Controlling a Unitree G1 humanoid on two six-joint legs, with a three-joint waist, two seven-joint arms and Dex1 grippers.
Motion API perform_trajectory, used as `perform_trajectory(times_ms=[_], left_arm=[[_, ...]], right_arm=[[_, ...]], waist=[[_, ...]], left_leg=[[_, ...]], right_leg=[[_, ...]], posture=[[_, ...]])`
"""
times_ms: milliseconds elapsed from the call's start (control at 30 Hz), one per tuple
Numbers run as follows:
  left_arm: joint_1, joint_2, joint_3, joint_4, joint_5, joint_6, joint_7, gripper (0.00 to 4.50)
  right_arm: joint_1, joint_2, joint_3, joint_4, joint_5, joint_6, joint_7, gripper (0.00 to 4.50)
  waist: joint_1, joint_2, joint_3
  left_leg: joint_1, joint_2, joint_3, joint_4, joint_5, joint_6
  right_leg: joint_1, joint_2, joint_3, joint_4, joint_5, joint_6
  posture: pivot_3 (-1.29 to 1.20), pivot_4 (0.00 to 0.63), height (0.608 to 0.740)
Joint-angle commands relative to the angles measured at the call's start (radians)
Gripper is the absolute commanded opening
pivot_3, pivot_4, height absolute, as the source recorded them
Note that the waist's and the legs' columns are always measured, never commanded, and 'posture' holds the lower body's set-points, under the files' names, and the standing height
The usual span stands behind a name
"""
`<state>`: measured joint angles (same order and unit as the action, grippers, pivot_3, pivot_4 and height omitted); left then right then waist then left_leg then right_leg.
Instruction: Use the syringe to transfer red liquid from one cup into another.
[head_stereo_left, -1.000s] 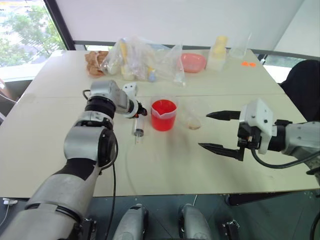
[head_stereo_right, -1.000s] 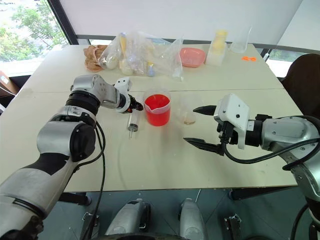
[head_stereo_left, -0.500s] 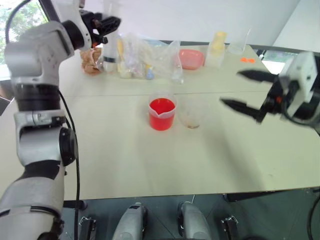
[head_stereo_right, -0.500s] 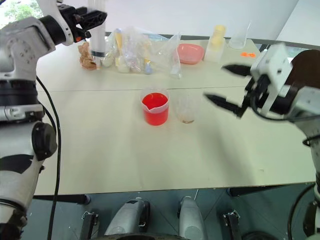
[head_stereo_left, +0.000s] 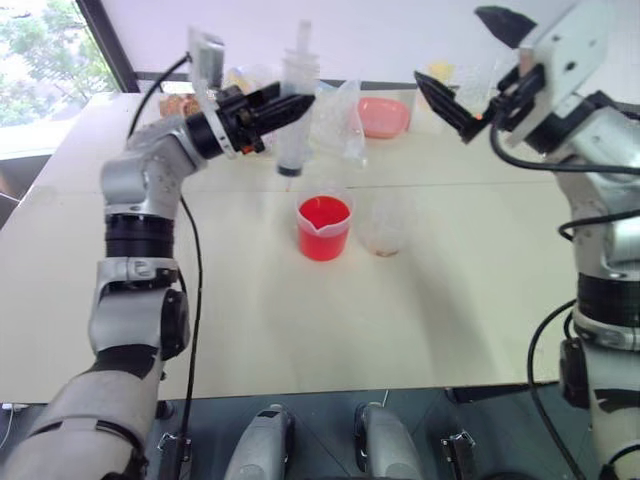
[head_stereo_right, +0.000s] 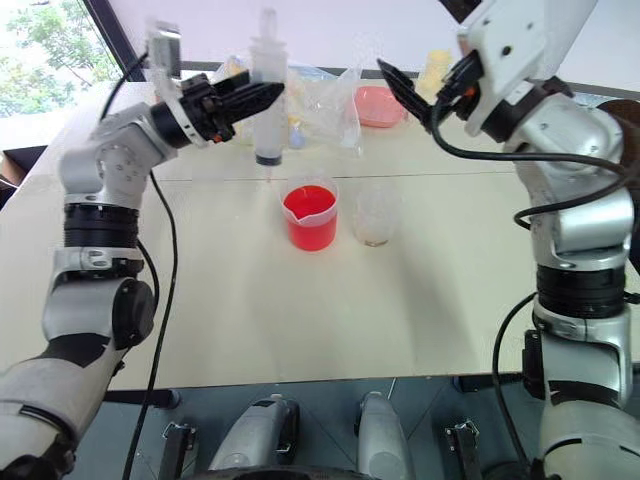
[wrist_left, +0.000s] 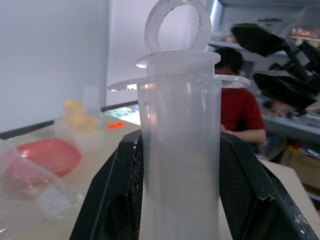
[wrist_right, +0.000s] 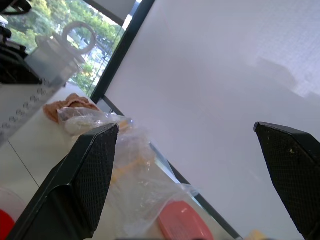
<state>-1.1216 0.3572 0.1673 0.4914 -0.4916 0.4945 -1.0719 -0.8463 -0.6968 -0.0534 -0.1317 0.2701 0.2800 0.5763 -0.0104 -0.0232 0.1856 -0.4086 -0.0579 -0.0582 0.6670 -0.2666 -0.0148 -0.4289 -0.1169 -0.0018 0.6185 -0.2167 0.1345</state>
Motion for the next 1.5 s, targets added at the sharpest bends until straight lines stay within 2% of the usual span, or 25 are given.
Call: perform_trajectory(times_ms=[33, 167, 367, 767, 1100, 1200, 1433, 1500], left_arm=[[-0.039, -0.034, -0.041, -0.02, 0.032, -0.101, 0.005, 1.55], [-0.009, -0.072, -0.067, -0.058, 0.017, -0.098, -0.008, 1.55], [0.022, -0.079, -0.065, -0.068, -0.015, -0.061, -0.022, 1.55], [0.062, -0.062, -0.113, -0.124, -0.007, -0.042, -0.064, 1.55], [0.102, -0.046, -0.138, -0.112, 0.023, -0.07, -0.076, 1.55], [0.097, -0.063, -0.147, -0.046, 0.064, -0.153, -0.064, 1.55], [0.102, -0.089, -0.165, 0.011, 0.099, -0.237, -0.071, 1.55], [0.11, -0.095, -0.171, 0.035, 0.119, -0.276, -0.065, 1.55]], right_arm=[[-0.052, 0.012, -0.005, -0.003, -0.025, -0.022, 0.0, 4.5], [-0.074, 0.028, -0.005, 0.001, -0.033, -0.03, 0.004, 4.5], [-0.077, 0.037, 0.001, 0.017, -0.044, -0.055, 0.025, 4.5], [-0.083, 0.14, 0.046, 0.045, -0.044, -0.079, 0.056, 4.5], [-0.094, 0.177, 0.072, 0.114, -0.066, -0.14, 0.105, 4.5], [-0.1, 0.195, 0.095, 0.14, -0.08, -0.182, 0.129, 3.7], [-0.084, 0.217, 0.111, 0.139, -0.093, -0.198, 0.155, 0.05], [-0.076, 0.218, 0.117, 0.131, -0.097, -0.189, 0.161, 0.02]], waist=[[-0.001, 0.0, 0.0], [-0.004, 0.0, 0.0], [-0.006, 0.0, 0.0], [-0.006, 0.0, 0.0], [-0.005, 0.001, 0.0], [-0.005, 0.001, 0.0], [-0.006, 0.001, 0.0], [-0.006, 0.001, 0.0]], left_leg=[[0.0, 0.0, 0.0, 0.0, -0.002, 0.003], [0.0, 0.0, 0.0, 0.0, -0.002, 0.003], [0.001, 0.0, 0.0, 0.0, -0.002, 0.004], [0.001, 0.0, -0.001, 0.0, -0.002, 0.004], [0.001, 0.0, -0.001, 0.0, -0.002, 0.004], [0.001, 0.0, -0.001, 0.0, -0.002, 0.003], [0.001, 0.0, -0.001, 0.0, -0.001, 0.003], [0.001, 0.0, -0.001, 0.0, -0.002, 0.003]], right_leg=[[0.0, 0.0, 0.0, 0.0, 0.0, 0.0], [0.0, 0.0, 0.0, 0.0, 0.0, 0.0], [0.0, 0.001, 0.0, 0.001, 0.0, 0.0], [0.0, 0.001, 0.0, 0.002, 0.0, 0.0], [0.0, 0.001, 0.0, 0.002, 0.0, 0.0], [0.0, 0.001, 0.0, 0.002, 0.0, 0.0], [-0.001, 0.001, 0.0, 0.002, 0.0, 0.0], [-0.001, 0.001, 0.0, 0.002, 0.0, 0.0]], posture=[[0.0, 0.15, 0.74], [0.0, 0.15, 0.74], [0.0, 0.15, 0.74], [0.0, 0.15, 0.74], [0.0, 0.15, 0.74], [0.0, 0.15, 0.74], [0.0, 0.15, 0.74], [0.0, 0.15, 0.74]])
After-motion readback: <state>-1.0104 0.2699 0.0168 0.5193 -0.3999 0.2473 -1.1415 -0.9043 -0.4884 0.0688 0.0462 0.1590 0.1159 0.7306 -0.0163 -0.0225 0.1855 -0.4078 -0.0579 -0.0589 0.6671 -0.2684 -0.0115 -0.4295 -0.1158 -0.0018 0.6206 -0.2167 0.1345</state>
